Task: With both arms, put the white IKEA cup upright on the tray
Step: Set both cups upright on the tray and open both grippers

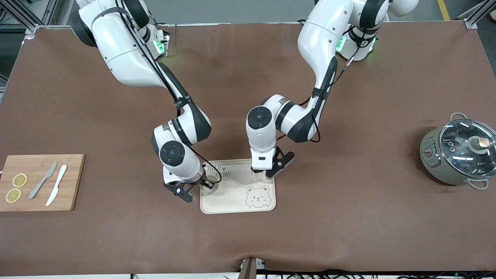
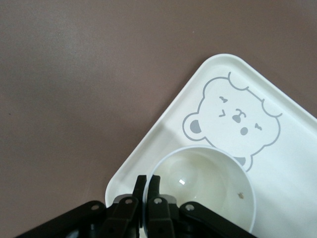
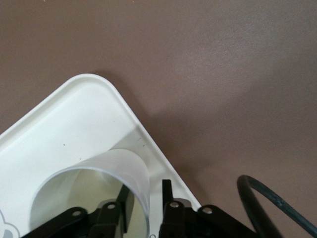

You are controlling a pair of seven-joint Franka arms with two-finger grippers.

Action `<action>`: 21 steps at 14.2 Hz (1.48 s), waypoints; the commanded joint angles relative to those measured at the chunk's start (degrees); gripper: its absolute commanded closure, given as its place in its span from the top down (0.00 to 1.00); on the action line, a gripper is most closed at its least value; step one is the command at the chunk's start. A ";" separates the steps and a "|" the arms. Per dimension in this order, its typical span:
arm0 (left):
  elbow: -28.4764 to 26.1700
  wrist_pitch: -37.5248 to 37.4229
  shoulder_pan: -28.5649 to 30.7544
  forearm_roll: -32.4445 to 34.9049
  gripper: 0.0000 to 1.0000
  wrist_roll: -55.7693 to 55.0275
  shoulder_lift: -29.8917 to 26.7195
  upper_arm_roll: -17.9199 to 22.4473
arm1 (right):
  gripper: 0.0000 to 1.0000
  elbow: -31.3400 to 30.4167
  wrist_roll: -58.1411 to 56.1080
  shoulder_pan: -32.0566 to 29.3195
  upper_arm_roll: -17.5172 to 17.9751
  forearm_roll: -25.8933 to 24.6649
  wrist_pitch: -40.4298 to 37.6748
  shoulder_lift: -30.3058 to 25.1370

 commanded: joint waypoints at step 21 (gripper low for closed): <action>-0.21 -14.24 9.34 -4.36 1.00 20.46 -15.92 0.36 | 1.00 1.23 -7.26 -1.81 1.62 -0.21 -23.22 -18.62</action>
